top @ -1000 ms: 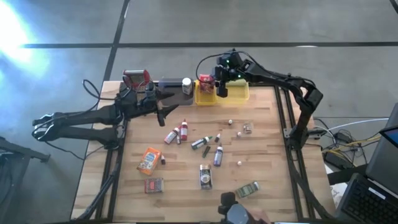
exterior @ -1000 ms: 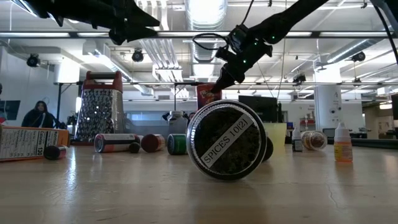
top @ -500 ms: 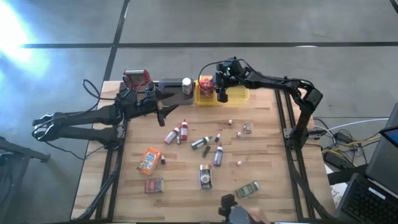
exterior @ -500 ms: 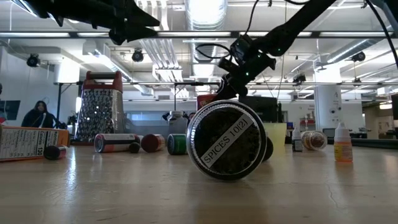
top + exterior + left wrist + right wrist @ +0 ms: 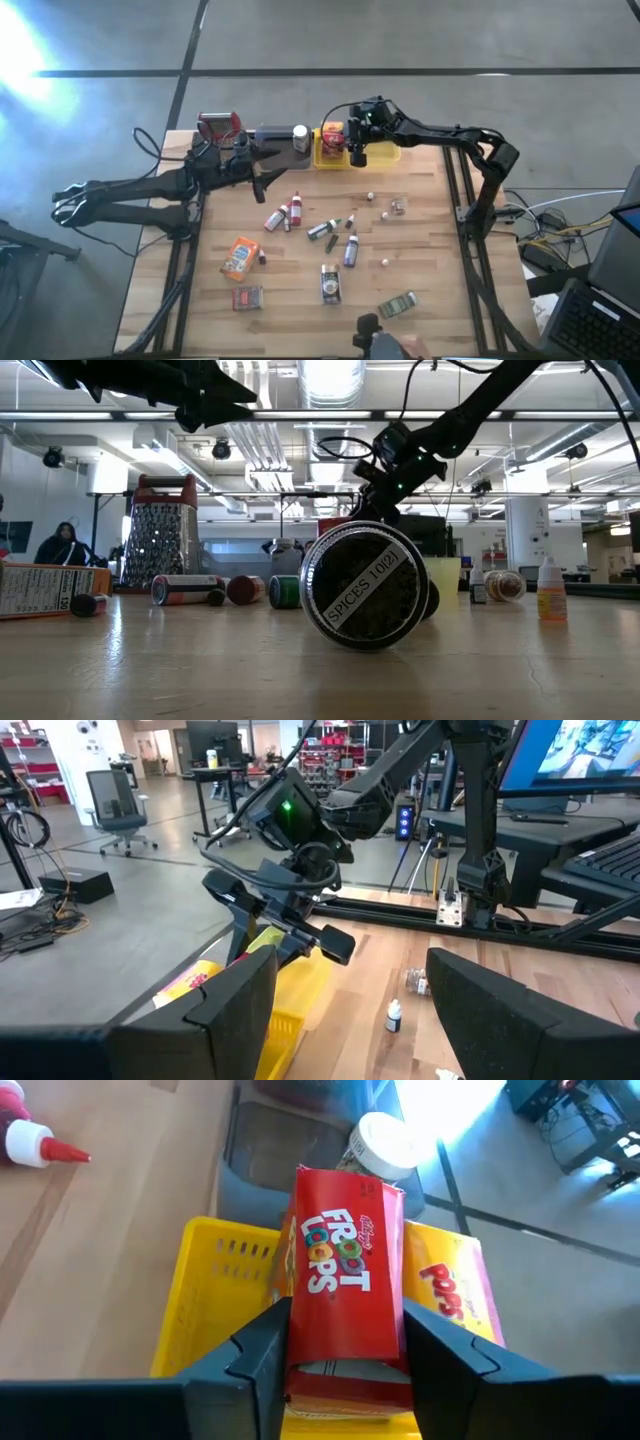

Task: Pick & Place Kitchen Items
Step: Put the red cereal box into the yellow bin

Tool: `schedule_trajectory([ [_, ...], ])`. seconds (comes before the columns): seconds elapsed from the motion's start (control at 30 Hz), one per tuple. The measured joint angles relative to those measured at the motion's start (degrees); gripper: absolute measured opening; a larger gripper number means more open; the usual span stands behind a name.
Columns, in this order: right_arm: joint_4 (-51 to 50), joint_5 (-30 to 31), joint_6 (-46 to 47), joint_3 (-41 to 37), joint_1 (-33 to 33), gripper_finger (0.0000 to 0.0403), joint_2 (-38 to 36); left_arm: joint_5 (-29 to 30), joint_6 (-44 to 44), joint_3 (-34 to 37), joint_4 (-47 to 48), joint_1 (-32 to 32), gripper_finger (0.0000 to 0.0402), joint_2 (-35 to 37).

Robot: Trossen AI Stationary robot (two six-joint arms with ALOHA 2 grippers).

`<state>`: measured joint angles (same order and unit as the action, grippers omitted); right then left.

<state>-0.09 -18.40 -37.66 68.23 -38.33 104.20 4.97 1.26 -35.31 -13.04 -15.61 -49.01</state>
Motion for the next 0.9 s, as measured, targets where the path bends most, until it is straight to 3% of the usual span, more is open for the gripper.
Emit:
schedule_trajectory([
  [0.5, 2.8, 0.4, -0.3, -2.5, 0.0, 0.0147, -0.1, 0.0, -0.3, 0.0, 0.4, 0.0, 0.0264, 0.0],
  [0.9, 4.5, 0.6, -0.4, -2.3, 0.0, 0.0210, -0.1, 0.0, -0.3, 0.0, 0.7, 0.0, 0.0264, 0.0],
])
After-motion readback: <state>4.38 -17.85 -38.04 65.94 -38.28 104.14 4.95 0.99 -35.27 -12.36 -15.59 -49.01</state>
